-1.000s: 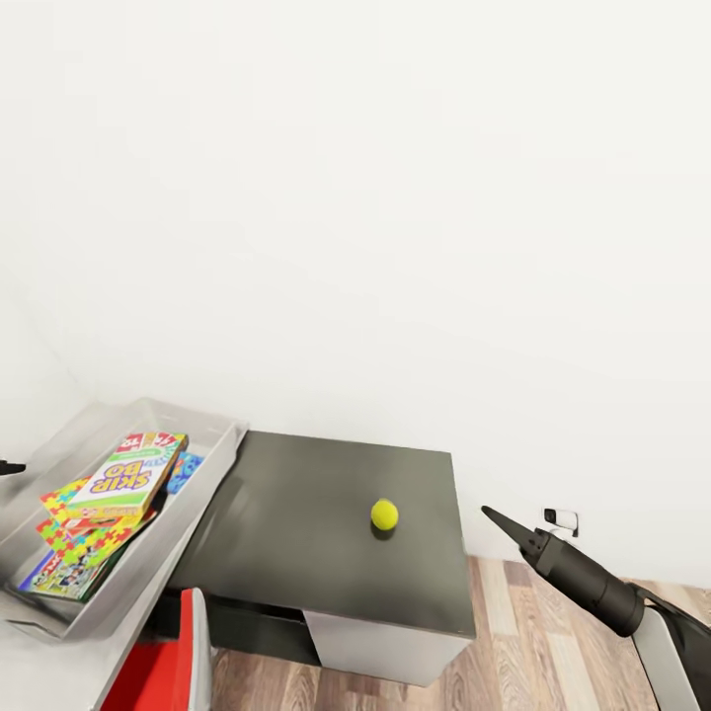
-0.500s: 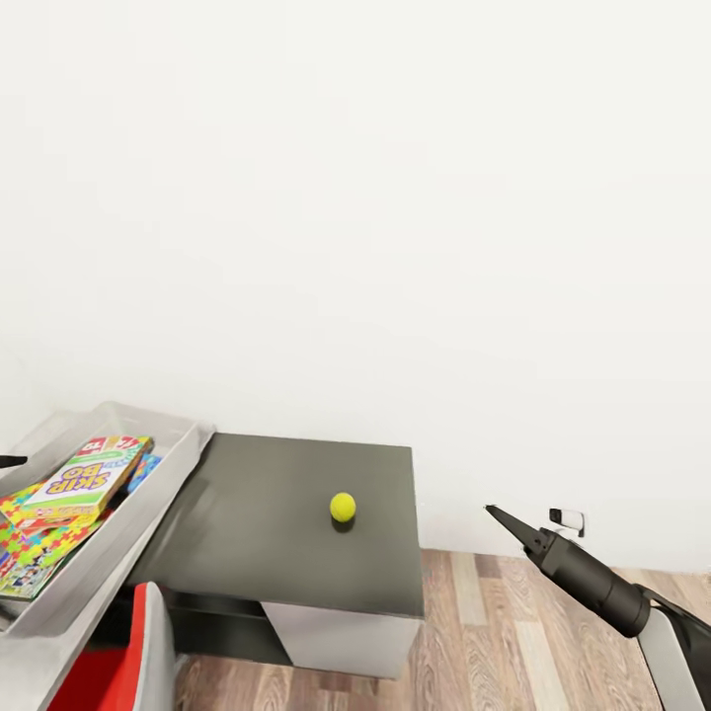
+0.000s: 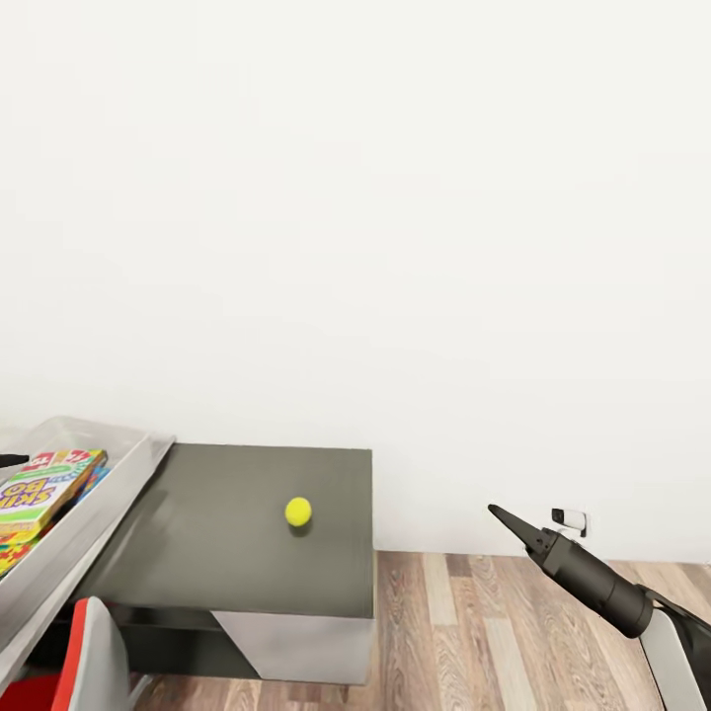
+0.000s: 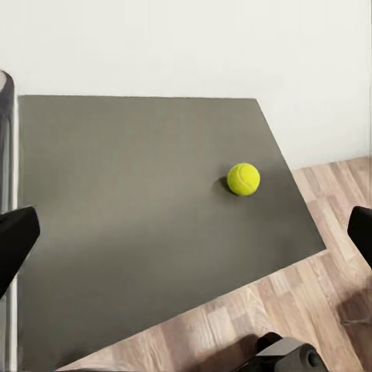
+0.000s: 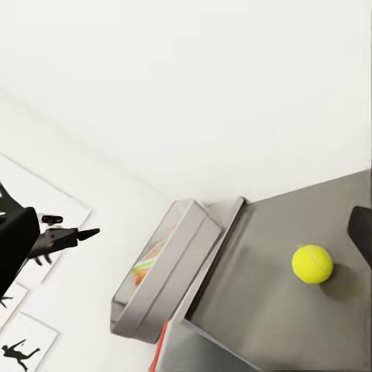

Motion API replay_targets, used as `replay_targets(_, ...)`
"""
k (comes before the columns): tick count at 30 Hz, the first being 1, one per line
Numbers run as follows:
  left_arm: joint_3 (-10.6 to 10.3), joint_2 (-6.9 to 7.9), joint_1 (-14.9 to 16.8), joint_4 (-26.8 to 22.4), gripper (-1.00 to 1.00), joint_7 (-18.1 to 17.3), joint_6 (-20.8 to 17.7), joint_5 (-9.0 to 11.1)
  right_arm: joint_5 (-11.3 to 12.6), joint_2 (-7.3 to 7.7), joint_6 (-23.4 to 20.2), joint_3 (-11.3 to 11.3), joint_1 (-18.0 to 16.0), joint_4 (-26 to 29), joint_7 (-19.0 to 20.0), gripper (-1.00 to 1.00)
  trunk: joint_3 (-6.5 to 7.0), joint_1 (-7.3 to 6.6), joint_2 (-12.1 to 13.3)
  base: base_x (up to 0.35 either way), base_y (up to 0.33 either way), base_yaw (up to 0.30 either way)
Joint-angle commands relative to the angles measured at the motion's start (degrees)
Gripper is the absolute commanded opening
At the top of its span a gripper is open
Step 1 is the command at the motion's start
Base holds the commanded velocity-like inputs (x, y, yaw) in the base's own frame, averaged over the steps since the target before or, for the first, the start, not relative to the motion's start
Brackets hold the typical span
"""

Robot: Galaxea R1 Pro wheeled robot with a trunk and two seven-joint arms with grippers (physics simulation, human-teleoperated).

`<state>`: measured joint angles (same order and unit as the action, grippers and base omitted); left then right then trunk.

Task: Put all the toys in the child's room - the three board games (two on the bed and one on the table), the two jigsaw puzzles on the table, and the tennis ball on the table - inside the toy box on the table in the child's room.

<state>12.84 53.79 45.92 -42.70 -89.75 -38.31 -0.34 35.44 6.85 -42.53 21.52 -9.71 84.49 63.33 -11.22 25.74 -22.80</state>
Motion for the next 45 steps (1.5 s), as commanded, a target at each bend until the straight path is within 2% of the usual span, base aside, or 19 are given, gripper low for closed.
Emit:
replay_targets(1,-0.01,0.02,0.05,-0.01,1.0,-0.25,-0.61,-0.06,0.25,0.01,-0.36,0.01,-0.07,-0.02,0.04,1.0,-0.03,0.04,-0.12,-0.003,-0.293,-0.118)
replay_targets(13,-0.01,-0.22,-0.03,-0.01,1.0,-0.25,-0.61,-0.06,0.06,0.01,-0.36,0.04,-0.06,-0.19,-0.03,1.0,0.97,0.04,-0.12,-0.001,-0.299,-0.115)
replay_targets(28,-0.14,-0.74,-0.04,-0.15,1.0,-0.25,-0.62,-0.09,-0.48,-0.14,-0.48,0.1,-0.06,-0.02,-0.46,1.0,1.1,0.04,-0.12,0.0,-0.225,-0.012)
replay_targets(45,-0.35,-3.25,-0.04,-0.6,1.0,-0.25,-0.7,-0.18,-0.48,-0.14,-2.98,0.1,-0.13,-0.02,-1.0,1.0,1.1,0.04,-0.12,0.0,-0.104,0.0)
